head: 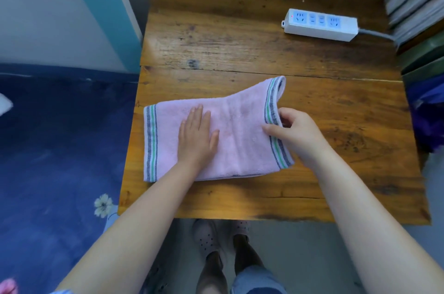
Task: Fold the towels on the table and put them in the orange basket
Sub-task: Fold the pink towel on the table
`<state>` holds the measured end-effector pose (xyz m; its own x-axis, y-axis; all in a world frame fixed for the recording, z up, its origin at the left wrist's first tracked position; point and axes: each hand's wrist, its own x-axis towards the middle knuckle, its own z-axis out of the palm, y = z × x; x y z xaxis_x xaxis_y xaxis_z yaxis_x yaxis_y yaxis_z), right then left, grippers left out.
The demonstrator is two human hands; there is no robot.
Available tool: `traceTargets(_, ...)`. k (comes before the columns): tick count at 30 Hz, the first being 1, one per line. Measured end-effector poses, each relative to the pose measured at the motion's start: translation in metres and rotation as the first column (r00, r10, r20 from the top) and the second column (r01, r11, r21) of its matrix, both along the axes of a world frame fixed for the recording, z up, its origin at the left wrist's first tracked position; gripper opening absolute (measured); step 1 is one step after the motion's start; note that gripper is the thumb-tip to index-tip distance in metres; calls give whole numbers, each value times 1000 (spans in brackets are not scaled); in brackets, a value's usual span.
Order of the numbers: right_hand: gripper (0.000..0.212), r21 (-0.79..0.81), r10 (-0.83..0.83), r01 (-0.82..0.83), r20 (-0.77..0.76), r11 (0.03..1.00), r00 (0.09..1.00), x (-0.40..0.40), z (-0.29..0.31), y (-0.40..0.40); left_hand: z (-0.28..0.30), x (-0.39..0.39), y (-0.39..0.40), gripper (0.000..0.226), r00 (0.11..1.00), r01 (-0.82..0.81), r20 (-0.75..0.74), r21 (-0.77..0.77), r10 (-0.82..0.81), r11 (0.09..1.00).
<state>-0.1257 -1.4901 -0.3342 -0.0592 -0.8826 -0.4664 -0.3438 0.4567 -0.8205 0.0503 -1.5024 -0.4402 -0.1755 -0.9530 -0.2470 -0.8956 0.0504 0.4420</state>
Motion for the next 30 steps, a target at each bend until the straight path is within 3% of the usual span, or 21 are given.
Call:
traceTargets(1,15,-26,5,-5,25,1000,1000,9,2,0,3,7,2,78,990,-78,-117,-27,75,997)
traceTargets(3,21,-61,-31,37,98,997,995,32,2,-2,10,26,7,55,932,-263,-264,-27,247,964)
traceTargets(5,25,-73,-76,89,167,993,983,56,-4,-4,16,47,10,39,882,-387,-294,-10,368,922)
traceTargets(9,29,-54,-77,91,220,994,972,110,-21,-6,15,95,22,27,835,-494,-269,14,479,869)
traceTargets(13,15,-64,23,-17,87,998,996,152,-39,-5,8,121,37,27,829,-512,-180,140,530,848)
traceTargets(15,9,-59,67,-66,22,996,997,171,-47,-3,6,129,43,27,781,-556,-204,203,590,806)
traceTargets(19,13,-42,123,-127,-85,991,989,193,-63,-3,3,137,46,26,693,-563,-310,333,651,757)
traceTargets(24,24,23,206,-205,-136,978,969,205,-74,-3,2,143,47,27,584,-626,-358,374,729,685)
traceTargets(26,31,35,177,-176,-49,984,983,204,-76,-2,3,144,47,25,563,-640,-367,374,741,671)
traceTargets(28,31,99,95,-109,134,989,986,199,-73,-2,7,141,47,21,553,-653,-391,345,736,674)
traceTargets(30,31,49,56,-67,200,997,978,186,-70,-3,11,133,48,20,615,-651,-387,243,687,719)
